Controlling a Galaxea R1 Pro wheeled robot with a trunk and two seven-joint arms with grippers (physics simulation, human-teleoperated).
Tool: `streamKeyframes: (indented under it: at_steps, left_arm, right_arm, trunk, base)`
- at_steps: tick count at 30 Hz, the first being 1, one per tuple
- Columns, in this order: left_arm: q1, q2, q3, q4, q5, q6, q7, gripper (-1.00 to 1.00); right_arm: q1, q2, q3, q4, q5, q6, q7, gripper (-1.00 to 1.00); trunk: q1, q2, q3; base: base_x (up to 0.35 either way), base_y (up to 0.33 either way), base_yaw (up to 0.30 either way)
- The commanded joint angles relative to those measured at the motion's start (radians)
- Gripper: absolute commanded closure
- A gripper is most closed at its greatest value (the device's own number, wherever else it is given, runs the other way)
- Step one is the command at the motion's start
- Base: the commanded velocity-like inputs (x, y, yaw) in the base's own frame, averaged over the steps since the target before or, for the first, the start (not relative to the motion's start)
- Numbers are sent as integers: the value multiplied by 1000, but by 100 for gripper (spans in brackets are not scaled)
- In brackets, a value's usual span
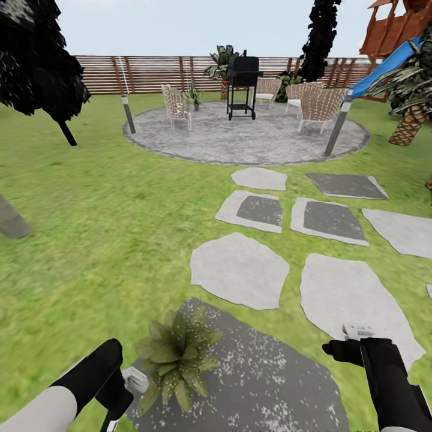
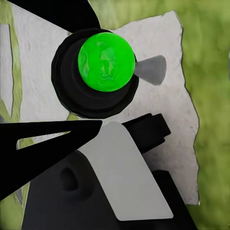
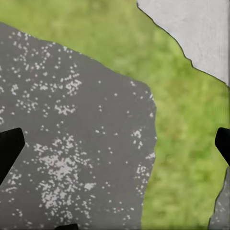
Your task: Pick up the pesticide atomizer in the garden and spray insectifuge to fully cover both potted plants in the garden.
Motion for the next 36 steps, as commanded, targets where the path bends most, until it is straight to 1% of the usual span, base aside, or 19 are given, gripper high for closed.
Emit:
streamKeyframes:
  at_steps: [1,8,15,18,23,26,31,36]
  left_arm:
    - [-1,1,-4,-2,-9,2,-10,100]
    - [4,1,-6,-1,-9,2,-9,100]
    - [22,10,3,5,-9,2,-8,100]
    - [26,30,5,7,-9,2,-7,100]
    - [24,39,5,7,-9,2,-7,100]
    - [22,38,4,7,-9,2,-7,100]
    - [23,37,4,7,-9,2,-7,100]
    - [25,37,1,7,-9,2,-8,100]
  right_arm:
    - [-1,0,-1,-1,11,2,10,-100]
    - [-1,0,0,-1,11,2,10,-100]
    - [-1,1,2,-1,11,2,10,-100]
    - [-1,1,1,-1,11,1,10,-100]
    - [-1,1,2,-1,11,1,10,-100]
    - [-1,1,2,-1,11,2,10,-100]
    - [-1,0,1,-1,11,1,10,-100]
    - [-1,0,0,-1,11,2,10,-100]
  trunk:
    - [0,0,-1]
    - [0,0,-1]
    - [0,0,-1]
    - [0,0,-1]
    - [0,0,-1]
    - [0,0,-1]
    - [0,0,-1]
    - [0,0,-1]
  base:
    - [0,0,-45]
    - [0,0,-8]
    - [0,0,0]
    - [0,0,0]
    - [0,0,0]
    - [0,51,0]
    - [0,229,-1]
    - [0,60,-178]
